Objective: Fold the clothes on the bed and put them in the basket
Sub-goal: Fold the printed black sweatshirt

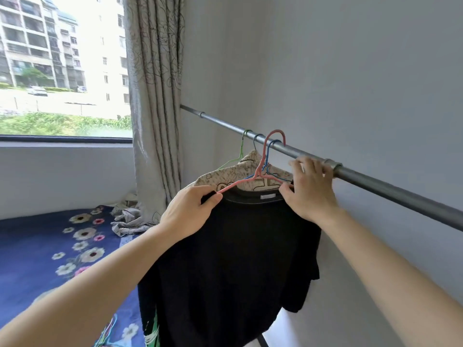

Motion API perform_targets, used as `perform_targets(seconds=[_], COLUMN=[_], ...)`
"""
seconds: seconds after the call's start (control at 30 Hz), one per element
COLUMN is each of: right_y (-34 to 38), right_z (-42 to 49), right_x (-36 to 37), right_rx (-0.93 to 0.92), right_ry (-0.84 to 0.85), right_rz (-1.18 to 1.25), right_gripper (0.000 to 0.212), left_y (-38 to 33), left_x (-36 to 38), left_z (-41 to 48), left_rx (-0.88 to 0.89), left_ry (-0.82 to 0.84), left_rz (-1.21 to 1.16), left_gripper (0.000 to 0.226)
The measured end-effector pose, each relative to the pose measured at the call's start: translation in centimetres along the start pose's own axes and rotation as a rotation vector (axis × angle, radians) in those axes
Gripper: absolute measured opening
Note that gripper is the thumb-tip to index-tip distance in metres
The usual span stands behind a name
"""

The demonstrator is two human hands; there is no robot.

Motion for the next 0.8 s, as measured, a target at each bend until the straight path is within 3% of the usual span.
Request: perform_targets(seconds=[0.07,0.17,0.33,0.6,0.8], right_y=[4.1,10.8,20.8,40.5,55.9], right_z=[-1.1,-1.9,-2.4,-5.4,-11.7], right_x=[0.7,-0.3,-3.8,-9.7,-8.1], right_rx=[-0.071,-0.145,-0.269,-0.307,-0.308], right_ry=[0.102,0.167,0.036,0.079,0.288], right_rz=[0.345,0.692,0.675,0.776,0.813], right_gripper=[0.057,0.040,0.043,0.034,0.036], left_y=[0.8,2.2,5.1,14.2,24.8], left_x=[-1.9,-5.7,-14.5,-32.3,-42.4], left_z=[-2.0,-5.7,-11.1,-21.3,-32.0], left_rx=[-0.030,-0.063,-0.107,-0.124,-0.195], left_ry=[0.009,0.006,-0.031,-0.202,-0.193], left_rz=[-0.055,-0.105,-0.196,0.103,0.324], left_gripper=[0.030,0.024,0.026,0.020,0.024])
Point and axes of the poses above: each hand's wrist, its own z-axis towards the middle knuckle, its own x-axis out of the palm, y = z × x, the point moved 1 cm from there along z, towards the middle knuckle, and after that the axes turned 7 degrees about x, right-handed, at the moved point
